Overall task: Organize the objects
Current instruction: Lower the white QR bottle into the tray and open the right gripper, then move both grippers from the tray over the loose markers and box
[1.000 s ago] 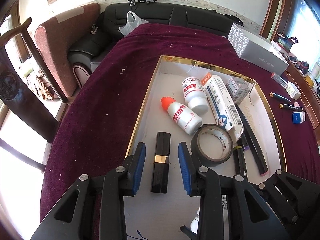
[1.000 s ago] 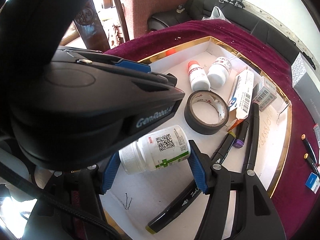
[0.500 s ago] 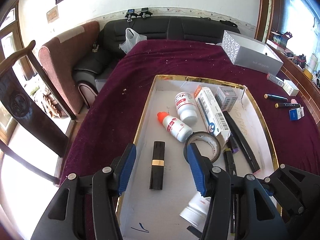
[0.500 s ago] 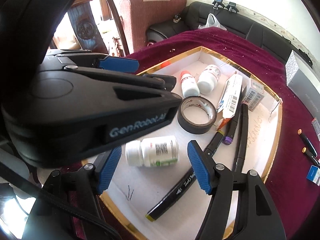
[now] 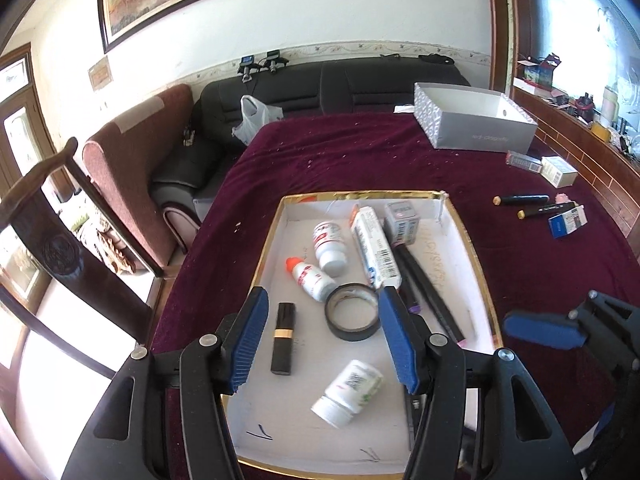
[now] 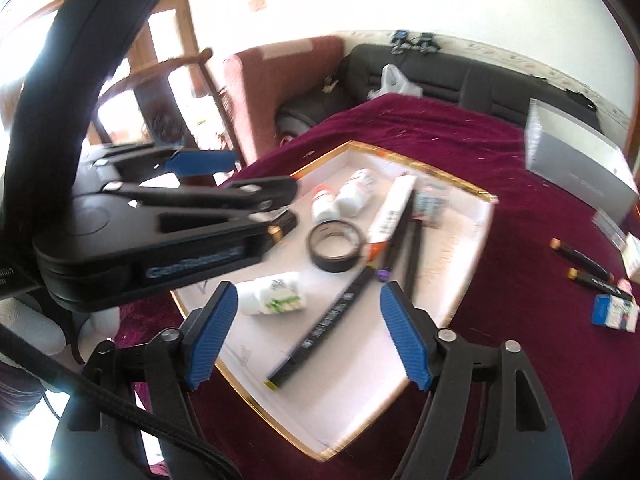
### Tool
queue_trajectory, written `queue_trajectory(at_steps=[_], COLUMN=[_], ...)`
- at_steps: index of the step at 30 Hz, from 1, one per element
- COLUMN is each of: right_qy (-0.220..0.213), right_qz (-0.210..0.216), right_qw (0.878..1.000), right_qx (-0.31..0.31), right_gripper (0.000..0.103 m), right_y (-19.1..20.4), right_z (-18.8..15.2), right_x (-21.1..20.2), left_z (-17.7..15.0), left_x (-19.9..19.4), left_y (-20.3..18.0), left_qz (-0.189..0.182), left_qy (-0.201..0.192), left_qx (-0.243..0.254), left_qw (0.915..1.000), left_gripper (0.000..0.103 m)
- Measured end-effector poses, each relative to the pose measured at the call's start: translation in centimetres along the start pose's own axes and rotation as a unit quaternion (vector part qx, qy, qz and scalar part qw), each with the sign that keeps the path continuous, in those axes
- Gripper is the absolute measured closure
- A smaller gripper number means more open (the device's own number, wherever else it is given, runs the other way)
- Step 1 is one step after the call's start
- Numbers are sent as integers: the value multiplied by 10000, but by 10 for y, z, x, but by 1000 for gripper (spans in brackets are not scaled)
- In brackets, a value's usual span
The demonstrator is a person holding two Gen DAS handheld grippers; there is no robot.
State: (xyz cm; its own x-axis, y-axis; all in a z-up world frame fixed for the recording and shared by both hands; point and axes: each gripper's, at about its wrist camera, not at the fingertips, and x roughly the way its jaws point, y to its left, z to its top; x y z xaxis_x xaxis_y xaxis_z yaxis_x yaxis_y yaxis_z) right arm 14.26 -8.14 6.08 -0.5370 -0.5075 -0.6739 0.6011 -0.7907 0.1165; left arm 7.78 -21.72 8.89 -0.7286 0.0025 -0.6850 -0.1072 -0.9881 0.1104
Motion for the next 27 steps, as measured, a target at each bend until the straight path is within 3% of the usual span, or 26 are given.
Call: queue_trajectory(at_steps=[9, 14, 17, 21, 23, 27], right_qy=[-381, -484, -485, -489, -528, -558], right_qz=[-633, -1087, -1418, -1666, -1536, -1021], right_qw=[9928, 9815, 9695, 9439, 9292, 9131], right_qx=[946, 1501, 1938, 2808, 3320, 3908], right_gripper=[25, 25, 25, 25, 25, 25], right_y=[-87, -147, -190, -259, -296, -343], right_z=[-16, -29, -40, -60, -66, -67], right_x=[-41, -71, -88, -114, -118, -109], left_z=[16, 26, 27, 23, 20, 16], left_x=[-15, -2, 13, 32, 38, 52], left_y=[-66, -104, -124, -150, -163, -189], left_qz=[-401, -1061, -1422, -1783, -1937, -2156], left_qy=[-100, 220, 510, 818, 939, 1144], left_qx=[396, 373, 247, 184, 149, 244], left_qw=[9984, 9934, 9882, 9804, 9765, 9695], left_gripper=[47, 47, 48, 48, 48, 48])
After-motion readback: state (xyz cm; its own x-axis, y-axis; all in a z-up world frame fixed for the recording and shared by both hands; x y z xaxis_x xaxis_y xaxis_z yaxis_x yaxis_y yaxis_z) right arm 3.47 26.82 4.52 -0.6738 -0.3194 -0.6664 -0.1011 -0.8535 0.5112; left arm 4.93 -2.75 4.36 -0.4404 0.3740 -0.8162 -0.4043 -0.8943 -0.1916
